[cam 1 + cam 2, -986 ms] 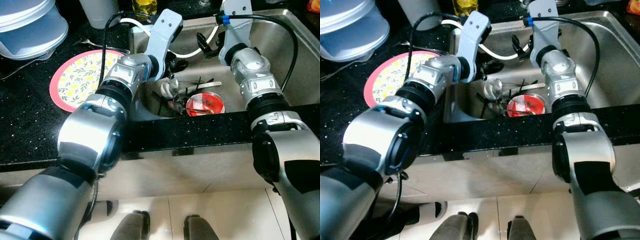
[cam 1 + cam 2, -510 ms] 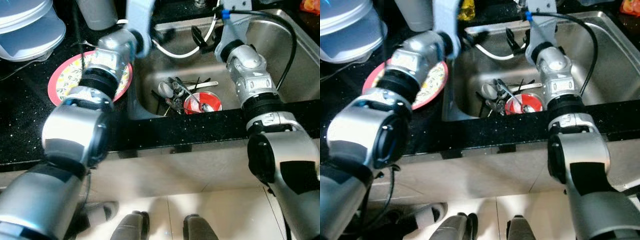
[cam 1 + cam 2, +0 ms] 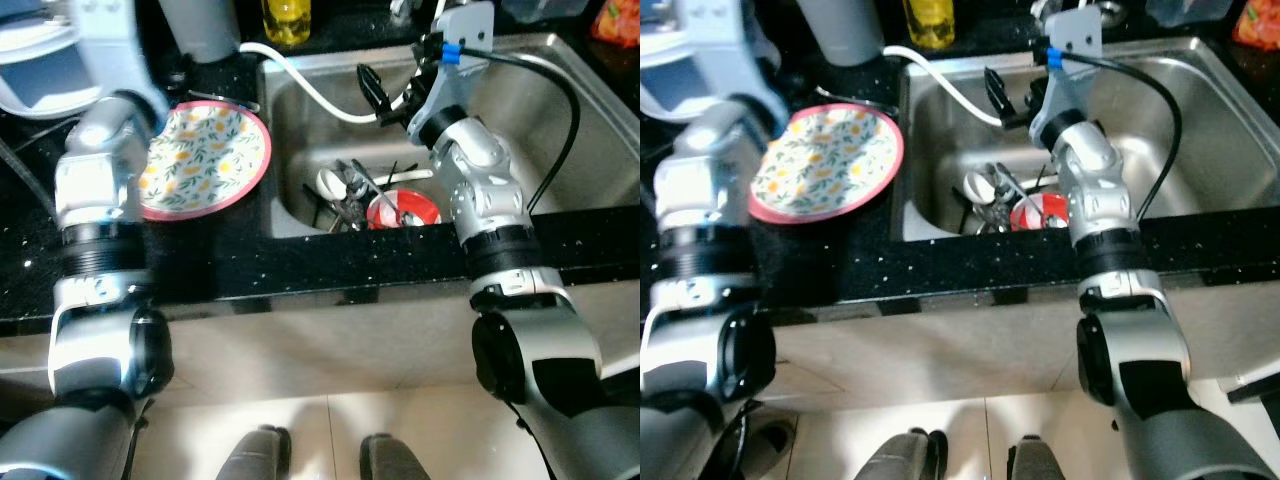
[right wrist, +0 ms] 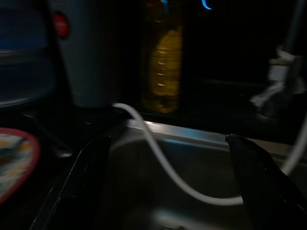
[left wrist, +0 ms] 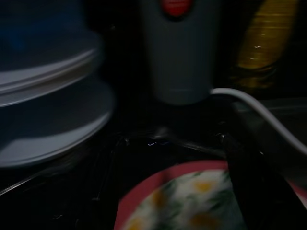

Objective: Kitchen organization

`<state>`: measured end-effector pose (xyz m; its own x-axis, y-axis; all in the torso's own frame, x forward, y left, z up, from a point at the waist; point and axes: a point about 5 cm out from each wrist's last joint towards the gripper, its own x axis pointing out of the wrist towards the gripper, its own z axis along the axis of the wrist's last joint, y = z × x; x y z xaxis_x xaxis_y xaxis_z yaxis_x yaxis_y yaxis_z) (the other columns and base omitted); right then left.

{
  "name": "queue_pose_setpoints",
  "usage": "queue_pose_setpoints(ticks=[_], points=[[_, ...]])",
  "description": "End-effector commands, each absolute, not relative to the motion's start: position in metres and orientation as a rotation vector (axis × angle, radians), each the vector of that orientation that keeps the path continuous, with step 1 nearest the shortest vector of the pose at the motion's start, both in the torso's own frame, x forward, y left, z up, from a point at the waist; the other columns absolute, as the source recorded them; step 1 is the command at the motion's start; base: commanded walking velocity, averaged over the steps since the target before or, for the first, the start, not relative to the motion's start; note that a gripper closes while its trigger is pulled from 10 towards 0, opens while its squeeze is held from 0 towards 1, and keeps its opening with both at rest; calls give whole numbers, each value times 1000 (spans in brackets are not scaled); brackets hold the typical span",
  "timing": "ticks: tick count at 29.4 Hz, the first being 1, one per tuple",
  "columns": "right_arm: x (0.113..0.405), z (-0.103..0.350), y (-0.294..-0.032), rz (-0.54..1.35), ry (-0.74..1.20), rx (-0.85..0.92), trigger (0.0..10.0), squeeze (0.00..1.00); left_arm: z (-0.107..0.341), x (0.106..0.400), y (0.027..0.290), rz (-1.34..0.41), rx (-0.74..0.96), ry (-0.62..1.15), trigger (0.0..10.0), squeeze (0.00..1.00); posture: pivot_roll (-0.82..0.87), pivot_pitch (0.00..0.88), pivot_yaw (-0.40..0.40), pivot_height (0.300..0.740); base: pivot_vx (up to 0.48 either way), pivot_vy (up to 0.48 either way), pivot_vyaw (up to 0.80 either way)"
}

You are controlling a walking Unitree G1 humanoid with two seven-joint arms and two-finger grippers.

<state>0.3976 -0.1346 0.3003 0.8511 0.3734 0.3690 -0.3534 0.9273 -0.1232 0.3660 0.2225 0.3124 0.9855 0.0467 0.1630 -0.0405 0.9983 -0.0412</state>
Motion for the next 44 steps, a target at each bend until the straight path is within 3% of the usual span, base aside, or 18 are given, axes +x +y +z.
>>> queue_pose_setpoints(ticks=[1,3,4,5,6,12,16,17,20,21,32,38,39,40,41,43,44], points=[[395,298,-133,396,-395,-30,10000,0,317,352,238,96,-14,-171,10000,0,182,112,46,740,0,0,0],[393,294,-134,391,-386,-5,10000,0,313,320,261,209,-59,-173,10000,0,205,106,43,740,0,0,0],[393,292,-134,388,-380,3,10000,0,306,306,271,273,-106,-157,10000,384,208,105,42,740,0,0,0],[393,292,-134,388,-380,3,10000,0,306,306,271,273,-106,-157,10000,384,208,105,42,740,0,0,0],[392,291,-134,387,-376,7,10000,0,301,299,276,314,-137,-143,10000,1000,221,104,36,740,0,0,0],[393,289,-125,409,-359,8,10000,0,259,274,299,497,-367,13,10000,1000,246,111,20,740,0,0,0],[392,289,-123,413,-355,14,10000,0,248,267,299,492,-462,75,10000,1000,250,113,17,740,0,0,0],[392,289,-122,413,-352,18,10000,0,239,268,293,429,-548,130,10000,435,254,122,17,740,0,0,0],[392,290,-121,413,-351,20,10000,0,235,267,290,408,-585,150,10000,435,254,124,17,740,0,0,0],[392,289,-121,413,-349,21,10000,0,232,268,286,379,-615,164,10000,0,253,126,17,740,0,0,0],[392,291,-122,403,-349,22,10000,0,220,290,251,49,-767,230,10000,0,234,123,13,740,0,0,0],[393,292,-122,402,-350,23,10000,0,212,309,243,-6,-840,248,10000,0,229,124,10,740,0,0,0],[393,293,-122,402,-351,24,10000,0,205,318,242,-8,-874,260,8627,0,229,123,8,740,0,0,0],[393,293,-122,402,-351,24,10000,0,205,318,242,-8,-874,260,8627,0,229,123,8,740,0,0,0],[393,293,-121,402,-352,23,10000,0,201,322,241,-3,-888,268,4627,0,223,123,10,740,0,0,0],[393,293,-121,402,-353,23,10000,0,199,325,240,-2,-896,274,4627,0,217,122,12,740,0,0,0],[392,294,-121,400,-357,22,10000,0,197,330,240,13,-928,262,0,0,212,120,14,740,0,0,0]])
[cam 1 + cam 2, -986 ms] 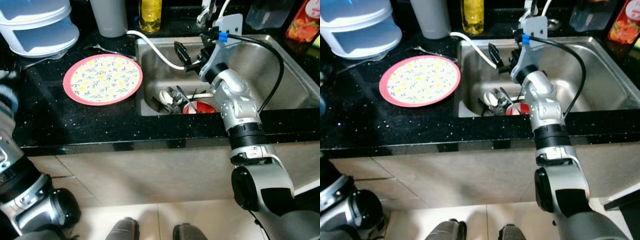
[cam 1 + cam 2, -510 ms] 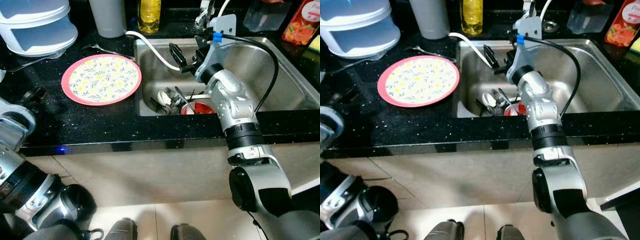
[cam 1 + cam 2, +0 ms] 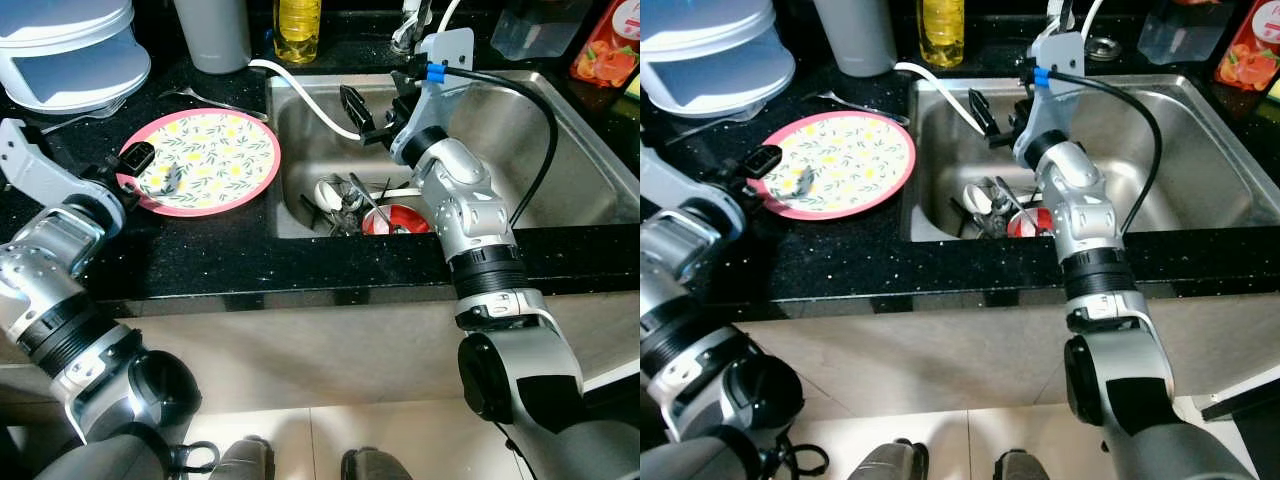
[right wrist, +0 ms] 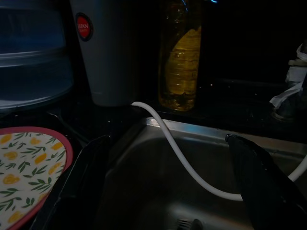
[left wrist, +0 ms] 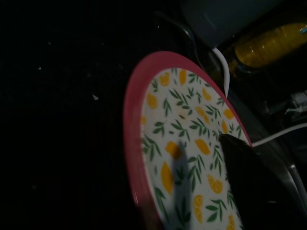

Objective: Kitchen organization

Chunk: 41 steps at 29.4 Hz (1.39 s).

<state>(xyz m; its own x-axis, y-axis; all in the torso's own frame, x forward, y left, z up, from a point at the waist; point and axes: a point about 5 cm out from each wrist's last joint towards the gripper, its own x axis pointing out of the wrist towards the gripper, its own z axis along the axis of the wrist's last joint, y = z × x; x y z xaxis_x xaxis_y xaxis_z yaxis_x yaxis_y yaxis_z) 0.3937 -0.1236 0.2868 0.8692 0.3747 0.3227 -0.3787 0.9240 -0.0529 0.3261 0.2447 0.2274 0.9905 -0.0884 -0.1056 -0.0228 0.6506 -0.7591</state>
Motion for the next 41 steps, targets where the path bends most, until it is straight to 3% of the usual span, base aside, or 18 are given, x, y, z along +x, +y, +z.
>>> queue_pose_setpoints(ticks=[1,5,13,20,21,22,23,31,33,41], points=[[392,294,-121,400,-357,22,10000,0,197,330,240,13,-928,262,0,0,212,120,14,740,0,0,0],[392,297,-126,386,-364,17,10000,0,195,338,238,38,-1034,225,0,0,194,116,15,740,0,0,0],[393,299,-127,383,-367,15,10000,0,210,345,233,1,-1076,167,0,0,194,114,11,740,0,0,0],[393,300,-123,390,-369,18,10000,0,238,358,213,-148,-1067,126,0,0,202,115,10,740,0,0,0],[394,300,-123,391,-369,19,10000,0,242,361,208,-168,-1063,130,3529,0,203,116,12,740,0,0,0],[394,300,-122,393,-368,19,10000,0,252,370,199,-203,-1053,130,10000,0,202,116,15,740,0,0,0],[394,300,-120,395,-369,20,10000,0,267,382,185,-252,-1029,129,10000,0,196,116,19,740,0,0,0],[392,301,-123,380,-373,17,10000,0,290,408,145,-328,-906,162,10000,0,169,121,47,740,0,0,0],[392,298,-129,354,-368,13,10000,0,292,417,118,-358,-805,198,10000,0,158,125,61,740,0,0,0],[392,293,-136,292,-347,-17,10000,0,281,422,90,-359,-594,250,10000,0,136,144,91,740,0,0,0]])
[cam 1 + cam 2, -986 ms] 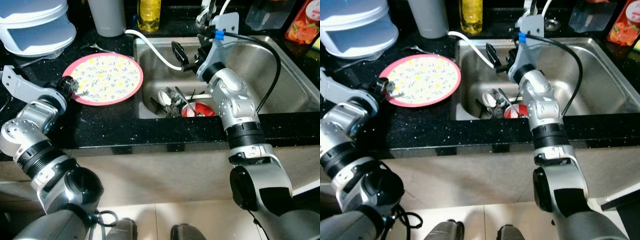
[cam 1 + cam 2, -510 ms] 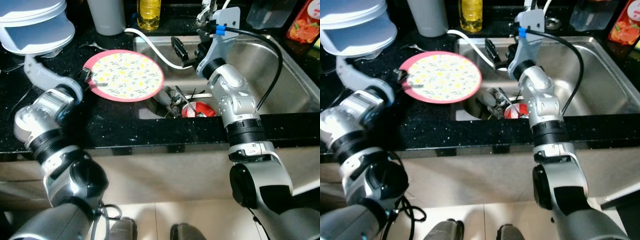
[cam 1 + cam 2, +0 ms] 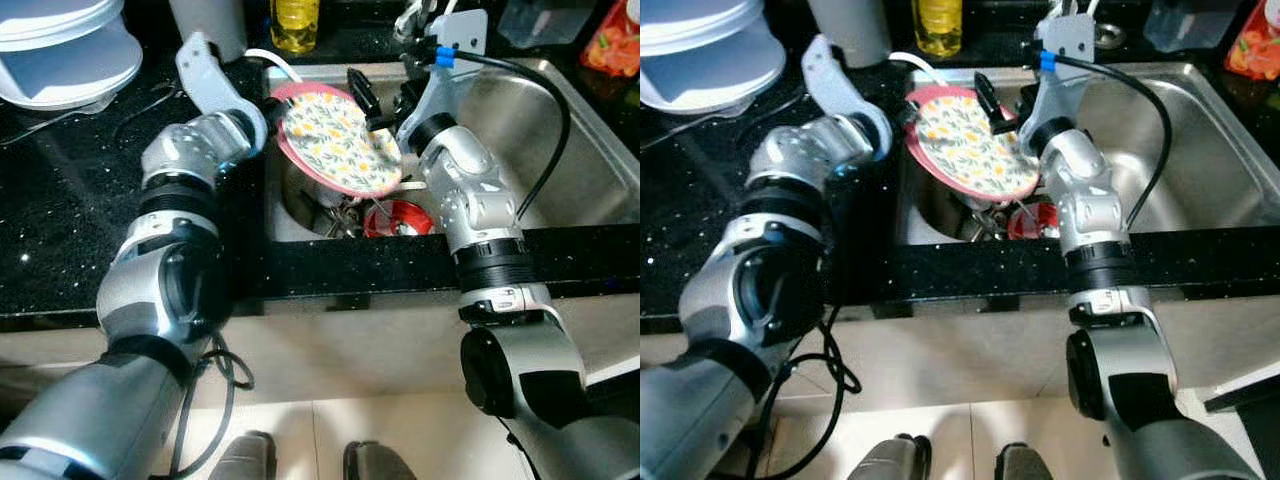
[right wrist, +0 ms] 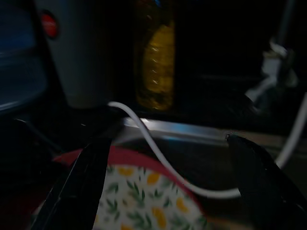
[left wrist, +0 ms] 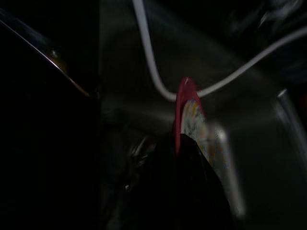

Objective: Kitchen organization

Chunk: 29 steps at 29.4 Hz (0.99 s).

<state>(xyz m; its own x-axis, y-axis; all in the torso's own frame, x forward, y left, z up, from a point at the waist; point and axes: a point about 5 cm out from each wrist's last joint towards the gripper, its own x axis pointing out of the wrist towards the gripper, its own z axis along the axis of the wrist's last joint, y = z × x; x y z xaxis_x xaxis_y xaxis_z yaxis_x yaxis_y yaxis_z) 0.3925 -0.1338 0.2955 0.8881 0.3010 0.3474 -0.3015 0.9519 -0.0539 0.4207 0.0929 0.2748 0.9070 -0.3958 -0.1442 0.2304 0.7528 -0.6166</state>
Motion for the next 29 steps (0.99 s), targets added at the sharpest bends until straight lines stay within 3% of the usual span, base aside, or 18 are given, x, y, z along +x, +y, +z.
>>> queue_pose_setpoints(ticks=[1,9,10,16,18,19,29], points=[[394,288,-140,251,-322,-35,10000,0,281,422,85,-374,-574,249,10000,0,127,156,101,740,0,0,0],[404,255,-164,62,-145,-64,10000,0,278,422,69,-417,-417,223,10000,0,114,197,128,740,0,0,0],[404,253,-160,81,-149,-71,10000,0,278,421,63,-461,-372,205,10000,1000,109,209,132,740,0,0,0],[405,259,-154,101,-175,-69,10000,0,286,422,63,-486,-351,146,10000,1000,112,211,123,740,0,0,0],[406,263,-151,110,-185,-69,10000,0,294,425,75,-431,-291,84,10000,1000,125,211,106,740,0,0,0],[407,265,-149,117,-190,-68,10000,0,296,426,82,-397,-282,65,10000,0,125,211,106,740,0,0,0],[406,281,-131,207,-275,-46,10000,0,321,430,133,-235,-311,-52,10000,0,152,189,69,740,0,0,0]])
